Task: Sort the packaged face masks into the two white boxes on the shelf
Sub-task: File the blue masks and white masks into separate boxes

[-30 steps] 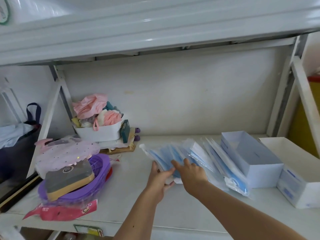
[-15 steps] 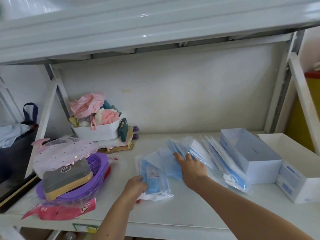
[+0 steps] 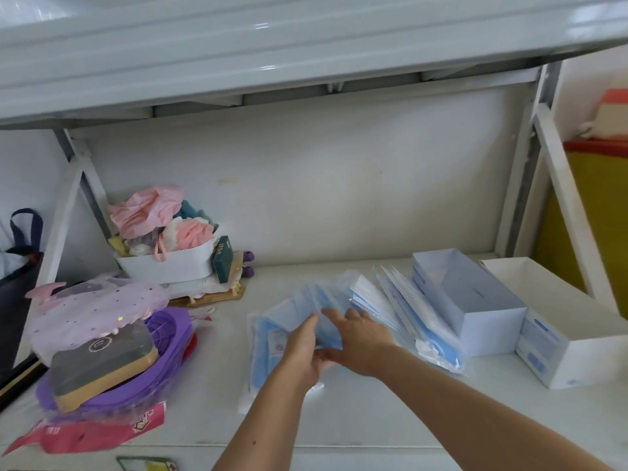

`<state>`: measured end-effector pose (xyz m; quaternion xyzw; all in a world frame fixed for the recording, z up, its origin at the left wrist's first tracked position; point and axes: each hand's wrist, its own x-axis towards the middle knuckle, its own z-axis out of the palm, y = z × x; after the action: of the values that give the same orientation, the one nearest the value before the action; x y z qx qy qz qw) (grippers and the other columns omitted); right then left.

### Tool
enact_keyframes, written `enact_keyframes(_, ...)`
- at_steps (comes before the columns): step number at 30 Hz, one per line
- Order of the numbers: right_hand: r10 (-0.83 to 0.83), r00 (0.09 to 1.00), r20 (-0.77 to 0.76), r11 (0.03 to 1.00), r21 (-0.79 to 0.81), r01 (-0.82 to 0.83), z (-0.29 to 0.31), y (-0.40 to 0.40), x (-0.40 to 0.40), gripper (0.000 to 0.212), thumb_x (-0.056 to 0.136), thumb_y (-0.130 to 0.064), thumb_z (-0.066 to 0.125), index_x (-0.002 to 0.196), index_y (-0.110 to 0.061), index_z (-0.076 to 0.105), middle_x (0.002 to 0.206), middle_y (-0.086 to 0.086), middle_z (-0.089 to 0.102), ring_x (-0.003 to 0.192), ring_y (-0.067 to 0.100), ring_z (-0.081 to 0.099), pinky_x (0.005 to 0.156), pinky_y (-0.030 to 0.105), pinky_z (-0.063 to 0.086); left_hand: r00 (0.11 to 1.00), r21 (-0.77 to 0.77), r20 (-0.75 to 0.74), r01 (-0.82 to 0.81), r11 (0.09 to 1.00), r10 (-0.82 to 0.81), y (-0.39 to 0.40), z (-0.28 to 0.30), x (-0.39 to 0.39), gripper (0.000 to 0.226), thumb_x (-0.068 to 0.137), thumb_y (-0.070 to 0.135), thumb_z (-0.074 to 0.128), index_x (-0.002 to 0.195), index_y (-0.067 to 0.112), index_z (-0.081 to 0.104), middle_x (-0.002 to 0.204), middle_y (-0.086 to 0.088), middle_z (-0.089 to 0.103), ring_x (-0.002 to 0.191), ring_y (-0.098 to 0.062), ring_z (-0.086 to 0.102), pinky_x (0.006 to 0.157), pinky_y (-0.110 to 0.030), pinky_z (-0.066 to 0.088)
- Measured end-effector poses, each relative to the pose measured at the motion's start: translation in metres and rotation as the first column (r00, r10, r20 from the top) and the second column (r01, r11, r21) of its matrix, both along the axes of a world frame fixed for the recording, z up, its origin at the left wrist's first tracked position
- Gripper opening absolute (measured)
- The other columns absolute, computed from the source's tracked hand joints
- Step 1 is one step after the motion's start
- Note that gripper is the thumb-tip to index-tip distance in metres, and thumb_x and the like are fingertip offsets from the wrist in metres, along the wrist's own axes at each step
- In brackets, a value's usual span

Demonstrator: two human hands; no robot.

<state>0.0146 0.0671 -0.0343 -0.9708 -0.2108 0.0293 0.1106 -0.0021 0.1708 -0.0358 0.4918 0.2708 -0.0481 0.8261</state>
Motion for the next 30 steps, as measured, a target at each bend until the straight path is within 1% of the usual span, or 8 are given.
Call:
enact_keyframes(3, 0.043, 0.999, -0.023, 0.999, 0.01, -0.043, 0.005, -0.011, 0.0, 0.051, 0.096, -0.041, 0.039, 0.144, -0.025, 0.029, 0.141, 0.009, 0.039, 0.133, 0.027, 0.032, 0.102, 0.042, 0.039, 1.0, 0.063, 0.011, 0.001, 0.998, -0.001, -0.003, -0.002, 0.008, 0.017, 0.096, 0.02, 0.051, 0.106, 0.007, 0.053, 0.088, -0.014, 0.056, 0.075, -0.027, 0.057, 0.071, -0.044, 0.053)
enact_keyframes(6, 0.05, 0.995, 0.088, 0.983, -0.183, -0.033, 0.009, -0.022, 0.001, 0.042, 0.096, -0.026, 0.042, 0.136, -0.015, 0.042, 0.139, 0.011, 0.039, 0.131, 0.028, 0.034, 0.102, 0.038, 0.037, 0.999, 0.157, 0.041, -0.007, 0.988, 0.001, -0.007, -0.002, 0.01, 0.03, 0.095, 0.011, 0.048, 0.125, 0.012, 0.048, 0.093, -0.012, 0.054, 0.069, -0.023, 0.054, 0.063, -0.038, 0.051)
enact_keyframes(9, 0.141, 0.985, 0.101, 0.88, -0.468, -0.078, 0.011, -0.029, -0.001, 0.054, 0.091, -0.042, 0.052, 0.137, -0.015, 0.042, 0.137, 0.011, 0.043, 0.129, 0.03, 0.039, 0.107, 0.038, 0.03, 0.997, 0.255, 0.077, -0.024, 0.967, 0.004, -0.008, -0.003, 0.012, 0.053, 0.094, 0.005, 0.043, 0.143, 0.022, 0.034, 0.12, -0.012, 0.05, 0.076, -0.021, 0.055, 0.062, -0.036, 0.052)
enact_keyframes(12, 0.167, 0.985, 0.041, 0.755, -0.648, -0.101, 0.011, -0.034, -0.004, 0.065, 0.086, -0.048, 0.059, 0.14, -0.021, 0.034, 0.132, 0.007, 0.05, 0.124, 0.027, 0.047, 0.106, 0.039, 0.026, 0.997, 0.321, 0.075, -0.034, 0.947, 0.011, -0.011, 0.002, 0.009, 0.053, 0.094, 0.0, 0.038, 0.142, 0.023, 0.038, 0.111, -0.012, 0.052, 0.072, -0.02, 0.055, 0.057, -0.032, 0.051)
enact_keyframes(17, 0.092, 0.995, 0.034, 0.89, -0.451, -0.067, 0.024, -0.042, -0.002, 0.046, 0.095, -0.009, 0.045, 0.138, -0.024, 0.04, 0.129, 0.007, 0.055, 0.119, 0.028, 0.055, 0.095, 0.034, 0.043, 0.997, 0.33, 0.067, -0.045, 0.943, 0.024, -0.012, 0.004, 0.01, 0.052, 0.093, -0.004, 0.034, 0.138, 0.02, 0.043, 0.107, -0.013, 0.053, 0.071, -0.021, 0.056, 0.056, -0.032, 0.051)
enact_keyframes(22, 0.002, 0.996, 0.086, 0.942, -0.334, 0.027, 0.025, -0.041, 0.0, 0.032, 0.096, -0.028, 0.044, 0.123, -0.016, 0.056, 0.121, 0.007, 0.061, 0.111, 0.026, 0.059, 0.089, 0.033, 0.045, 0.998, 0.429, 0.066, -0.024, 0.903, -0.004, -0.016, -0.003, 0.017, 0.043, 0.09, -0.005, 0.031, 0.116, 0.017, 0.057, 0.088, -0.009, 0.054, 0.072, -0.022, 0.054, 0.072, -0.039, 0.055)
enact_keyframes(25, 0.012, 0.998, 0.058, 0.907, -0.421, 0.013, 0.017, -0.038, -0.004, 0.052, 0.087, -0.052, 0.055, 0.122, -0.014, 0.049, 0.118, 0.005, 0.061, 0.111, 0.026, 0.059, 0.088, 0.032, 0.043, 0.998, 0.486, 0.063, -0.011, 0.874, -0.022, -0.021, -0.004, 0.02, 0.035, 0.089, -0.003, 0.031, 0.102, 0.014, 0.059, 0.086, -0.009, 0.053, 0.07, -0.02, 0.053, 0.069, -0.036, 0.054)
enact_keyframes(30, -0.033, 0.992, 0.123, 0.906, -0.415, 0.082, 0.015, -0.043, -0.002, 0.033, 0.094, -0.014, 0.052, 0.127, -0.011, 0.049, 0.127, 0.008, 0.057, 0.118, 0.026, 0.056, 0.093, 0.031, 0.044, 0.998, 0.486, 0.056, -0.002, 0.874, -0.028, -0.024, -0.005, 0.021, 0.034, 0.091, -0.002, 0.031, 0.101, 0.015, 0.058, 0.084, -0.008, 0.053, 0.069, -0.021, 0.051, 0.071, -0.038, 0.055)
